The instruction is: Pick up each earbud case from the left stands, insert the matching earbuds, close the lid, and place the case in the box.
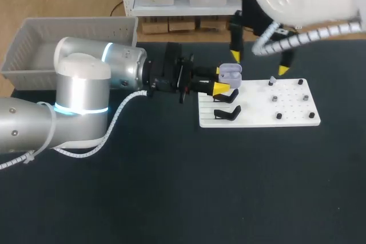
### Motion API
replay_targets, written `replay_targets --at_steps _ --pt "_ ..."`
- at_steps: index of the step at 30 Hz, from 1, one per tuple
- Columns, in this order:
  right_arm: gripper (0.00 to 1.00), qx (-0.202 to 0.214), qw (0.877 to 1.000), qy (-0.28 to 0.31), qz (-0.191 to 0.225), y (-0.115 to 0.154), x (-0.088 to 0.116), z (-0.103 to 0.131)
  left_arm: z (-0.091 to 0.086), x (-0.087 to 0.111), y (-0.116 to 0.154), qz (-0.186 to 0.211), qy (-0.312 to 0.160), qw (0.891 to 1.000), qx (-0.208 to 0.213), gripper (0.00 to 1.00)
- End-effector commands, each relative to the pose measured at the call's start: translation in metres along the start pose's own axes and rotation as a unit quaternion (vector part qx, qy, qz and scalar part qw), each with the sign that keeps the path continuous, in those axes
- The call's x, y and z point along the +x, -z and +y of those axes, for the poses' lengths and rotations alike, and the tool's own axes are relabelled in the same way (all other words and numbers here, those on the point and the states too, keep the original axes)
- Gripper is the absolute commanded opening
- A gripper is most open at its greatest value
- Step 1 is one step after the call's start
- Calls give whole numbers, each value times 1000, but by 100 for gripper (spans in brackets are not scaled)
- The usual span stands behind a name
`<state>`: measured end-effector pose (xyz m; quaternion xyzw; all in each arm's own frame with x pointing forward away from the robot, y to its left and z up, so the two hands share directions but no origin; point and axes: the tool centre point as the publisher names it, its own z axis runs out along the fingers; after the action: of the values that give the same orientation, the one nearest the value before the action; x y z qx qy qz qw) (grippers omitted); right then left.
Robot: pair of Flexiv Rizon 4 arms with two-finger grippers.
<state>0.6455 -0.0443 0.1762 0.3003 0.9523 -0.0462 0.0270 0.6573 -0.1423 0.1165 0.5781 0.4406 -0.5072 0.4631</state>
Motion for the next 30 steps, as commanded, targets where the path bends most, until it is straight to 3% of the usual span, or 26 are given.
replay_targets --at_steps 1,7,12,19,23,30 --pt "100 -120 992 -18 -26 -5 -12 -34 -2 0 0 0 -1 1000 -2 0" --pt "100 -127 991 -34 -31 -11 -41 -42 -2 0 0 0 -1 1000 -2 0" --pt "100 -121 992 -31 -12 -28 -63 -34 -2 0 0 0 -1 1000 -2 0" --pt "100 -70 997 -19 -22 -58 -92 -20 -2 0 0 0 -1 1000 -2 0" --pt "100 -54 998 -17 -16 -72 -102 -16 -2 0 0 0 -1 1000 -2 0" --pt "100 -66 998 -13 0 -77 -104 -14 -2 0 0 0 -1 1000 -2 0"
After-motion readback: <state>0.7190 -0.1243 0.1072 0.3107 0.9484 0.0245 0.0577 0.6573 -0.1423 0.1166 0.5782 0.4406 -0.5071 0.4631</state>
